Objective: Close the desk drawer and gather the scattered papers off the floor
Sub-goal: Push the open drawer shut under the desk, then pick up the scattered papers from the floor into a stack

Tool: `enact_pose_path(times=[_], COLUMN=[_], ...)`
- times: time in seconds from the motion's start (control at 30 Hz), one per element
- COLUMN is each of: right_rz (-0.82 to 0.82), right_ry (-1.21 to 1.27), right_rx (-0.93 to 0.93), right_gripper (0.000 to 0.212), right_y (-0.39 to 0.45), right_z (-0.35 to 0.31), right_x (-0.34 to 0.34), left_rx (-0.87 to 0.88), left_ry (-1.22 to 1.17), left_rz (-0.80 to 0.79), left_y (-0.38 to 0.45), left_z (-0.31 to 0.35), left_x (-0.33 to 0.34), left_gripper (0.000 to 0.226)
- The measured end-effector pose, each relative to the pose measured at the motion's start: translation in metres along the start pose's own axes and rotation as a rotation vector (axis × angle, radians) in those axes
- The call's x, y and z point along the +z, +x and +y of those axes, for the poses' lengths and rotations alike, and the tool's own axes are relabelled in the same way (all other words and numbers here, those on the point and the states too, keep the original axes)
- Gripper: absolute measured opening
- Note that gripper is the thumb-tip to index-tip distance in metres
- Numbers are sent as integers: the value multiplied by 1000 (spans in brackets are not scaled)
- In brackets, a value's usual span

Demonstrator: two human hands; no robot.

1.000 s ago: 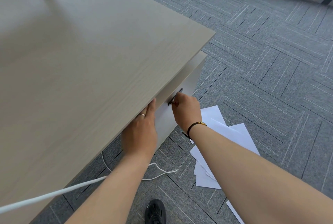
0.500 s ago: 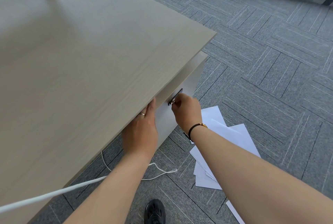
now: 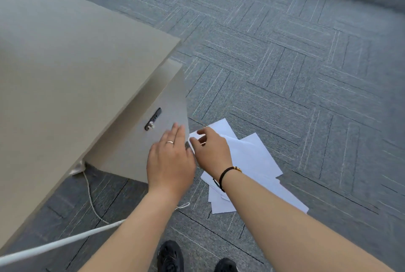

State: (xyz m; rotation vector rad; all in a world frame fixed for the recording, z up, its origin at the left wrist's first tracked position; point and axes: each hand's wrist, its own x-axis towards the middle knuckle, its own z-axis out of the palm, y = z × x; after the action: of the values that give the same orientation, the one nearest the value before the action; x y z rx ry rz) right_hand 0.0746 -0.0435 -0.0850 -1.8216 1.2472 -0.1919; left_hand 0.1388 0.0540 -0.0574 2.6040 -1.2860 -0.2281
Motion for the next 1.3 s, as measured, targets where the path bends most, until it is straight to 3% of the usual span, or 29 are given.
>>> enact_pose_path(times=[0.3, 0.5, 0.7, 1.07, 1.3], right_rz=[220, 268, 304, 208, 65], right_ry=[203, 194, 214, 73, -326], right_rx=[289, 435, 483, 508, 439], right_gripper=[33, 43, 50, 66, 83], right_y=[-65, -101, -83, -20, 59], right_z=[127, 237, 368, 545, 618], right_x=[-75, -63, -19, 44, 46], left_rx=[113, 143, 148, 45, 358], left_ry=[-50, 23, -2, 34, -9], left_rz=[-199, -323, -382, -548, -646], left_y=[-41, -67, -70, -52, 9], left_z=[80, 100, 114, 110, 110], left_x=[66, 145, 278, 500, 595], left_gripper=[53, 63, 62, 62, 79])
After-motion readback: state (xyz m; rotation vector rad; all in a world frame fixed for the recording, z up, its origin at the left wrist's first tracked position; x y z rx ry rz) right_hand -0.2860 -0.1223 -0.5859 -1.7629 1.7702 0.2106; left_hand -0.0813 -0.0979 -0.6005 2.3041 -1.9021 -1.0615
